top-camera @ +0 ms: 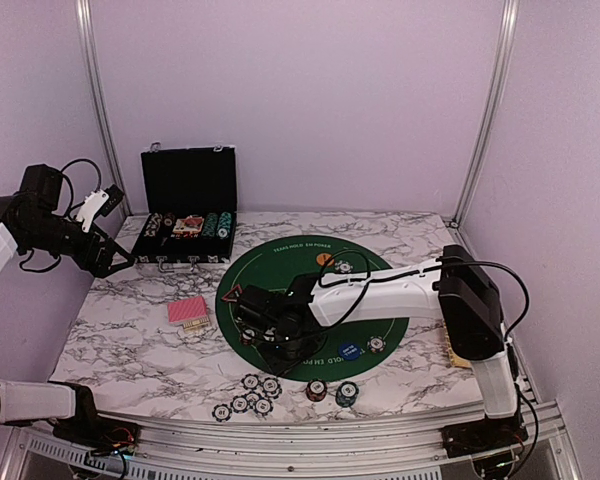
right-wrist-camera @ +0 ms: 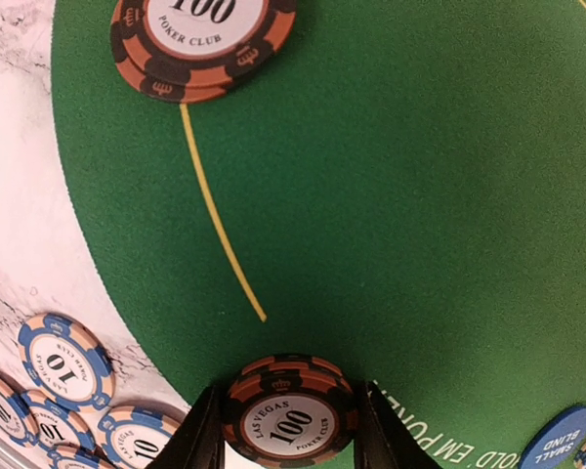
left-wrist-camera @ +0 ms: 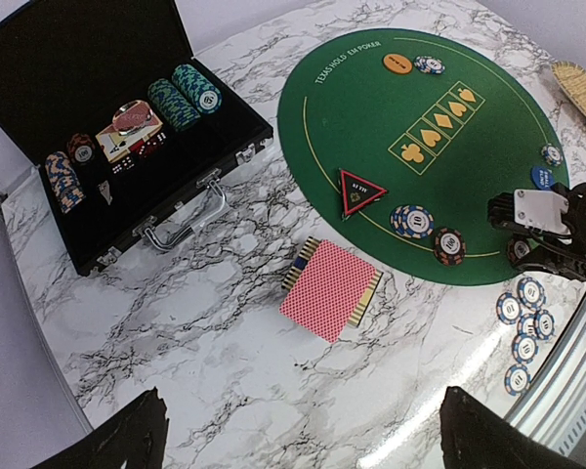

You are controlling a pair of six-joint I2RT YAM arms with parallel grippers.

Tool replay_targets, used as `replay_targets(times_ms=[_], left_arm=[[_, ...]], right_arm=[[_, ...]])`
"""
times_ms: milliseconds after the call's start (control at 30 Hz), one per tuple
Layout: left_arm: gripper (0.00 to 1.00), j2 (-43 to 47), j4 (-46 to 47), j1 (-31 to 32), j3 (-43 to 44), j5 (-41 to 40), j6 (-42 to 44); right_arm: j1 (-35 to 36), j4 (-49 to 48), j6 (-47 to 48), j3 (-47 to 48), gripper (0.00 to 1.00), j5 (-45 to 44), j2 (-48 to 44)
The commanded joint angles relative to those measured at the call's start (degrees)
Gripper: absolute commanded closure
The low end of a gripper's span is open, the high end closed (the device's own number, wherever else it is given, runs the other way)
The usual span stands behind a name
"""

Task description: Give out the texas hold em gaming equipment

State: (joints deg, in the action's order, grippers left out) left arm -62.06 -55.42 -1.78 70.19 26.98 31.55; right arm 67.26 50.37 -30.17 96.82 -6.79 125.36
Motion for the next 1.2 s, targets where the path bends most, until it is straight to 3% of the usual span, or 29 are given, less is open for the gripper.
replay_targets(times_ms=[0, 200, 767, 1167], left_arm=[[0.01, 0.2, -1.4, 0.2, -0.1, 0.3, 0.6], [0.01, 0.2, -1.4, 0.2, 0.0, 0.2, 0.5], [0.01, 0.2, -1.5, 0.2, 0.5, -1.1, 0.3], [0.01, -0.8, -1.5, 0.2, 0.9, -1.1, 0.0]], right_arm=[[-0.1, 3.4, 0.1, -1.5, 0.78, -1.9, 0.1], [-1.5, 4.4, 1.4, -2.2, 0.85, -5.3, -1.3], [-12.2, 1.6, 8.9, 0.1, 0.88, -8.5, -0.1], [-20.9, -0.2, 14.6, 11.2, 0.90, -8.5, 7.5]])
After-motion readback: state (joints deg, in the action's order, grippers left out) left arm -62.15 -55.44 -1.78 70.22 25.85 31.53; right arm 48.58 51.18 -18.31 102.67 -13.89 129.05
